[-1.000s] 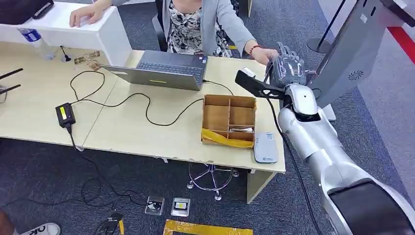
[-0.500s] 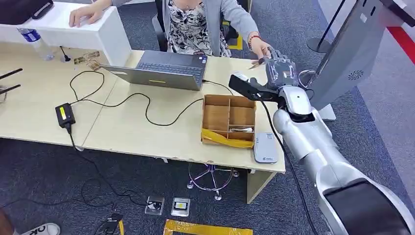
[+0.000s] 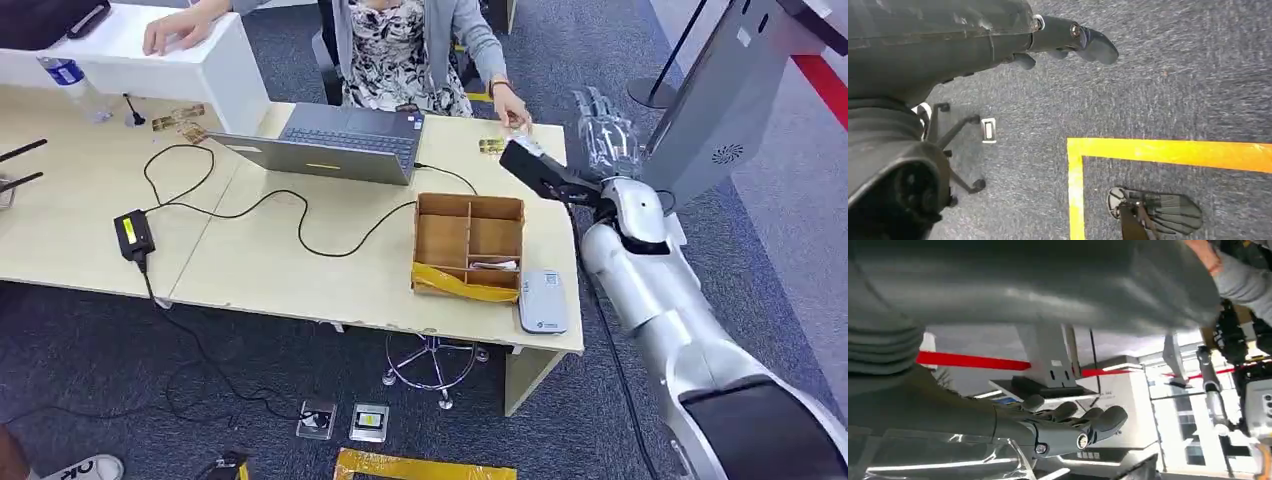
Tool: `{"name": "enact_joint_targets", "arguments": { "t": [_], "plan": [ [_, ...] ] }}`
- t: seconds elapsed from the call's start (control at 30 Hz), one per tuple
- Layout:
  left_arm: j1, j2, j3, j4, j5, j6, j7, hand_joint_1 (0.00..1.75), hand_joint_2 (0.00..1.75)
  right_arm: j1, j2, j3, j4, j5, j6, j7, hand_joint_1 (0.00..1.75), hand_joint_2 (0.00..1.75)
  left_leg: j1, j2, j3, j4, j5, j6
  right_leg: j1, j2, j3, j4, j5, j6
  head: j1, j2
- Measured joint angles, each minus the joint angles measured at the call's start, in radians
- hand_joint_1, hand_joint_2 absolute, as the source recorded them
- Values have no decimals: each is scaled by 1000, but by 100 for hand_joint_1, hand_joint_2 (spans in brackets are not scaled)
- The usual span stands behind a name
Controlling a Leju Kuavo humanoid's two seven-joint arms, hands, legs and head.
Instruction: Pass the card to the sensor for recognition and then transmit it.
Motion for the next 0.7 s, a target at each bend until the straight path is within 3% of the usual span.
{"name": "enact_joint_targets", "arguments": {
  "t": [0.13, 0.27, 0.3, 0.47, 0.7],
  "plan": [
    [12, 2, 0, 0, 8, 2, -7, 0, 0, 76, -42, -29, -78, -29, 34, 13, 0, 0, 0, 2, 1, 0, -1, -1, 0, 1, 0, 0, 0, 0, -1, 0],
    [26, 3, 0, 0, 22, 2, -20, 0, 0, 221, -110, -49, -300, -51, 93, 89, 0, 0, 0, 0, -1, 0, -1, -1, 0, -1, -1, 0, 0, 0, 0, 0],
    [29, 3, 0, 0, 26, 3, -22, 0, 0, 238, -123, -49, -341, -60, 106, 106, 0, 175, 0, 0, -1, 0, -1, -1, 0, 0, -2, 0, 0, 0, 0, 0],
    [33, 3, 0, 0, 35, 8, -35, 0, 0, 320, -199, -48, -580, -115, 155, 172, 0, 175, 0, 2, -1, 0, -1, -1, 0, 1, -1, 0, 0, 0, 1, 0],
    [37, 3, 1, 0, 39, 27, -39, 0, 0, 407, -240, -38, -822, -87, 145, 253, 0, 175, 0, 2, 0, 0, -1, -1, 0, 1, -1, 0, 0, 0, 0, 0]
  ]
}}
